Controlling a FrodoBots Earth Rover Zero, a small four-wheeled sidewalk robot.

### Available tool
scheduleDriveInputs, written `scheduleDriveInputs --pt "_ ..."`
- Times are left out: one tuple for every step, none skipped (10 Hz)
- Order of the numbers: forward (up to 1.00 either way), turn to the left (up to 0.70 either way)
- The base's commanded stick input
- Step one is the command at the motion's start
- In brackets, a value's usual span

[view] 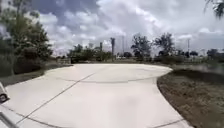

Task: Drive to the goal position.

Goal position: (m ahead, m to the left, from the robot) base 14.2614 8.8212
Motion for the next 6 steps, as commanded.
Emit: scheduleDriveInputs --pt "0.85 0.0" --pt "0.85 0.0" --pt "0.85 0.0" --pt "0.85 0.0" --pt "0.85 -0.18" --pt "0.85 -0.34"
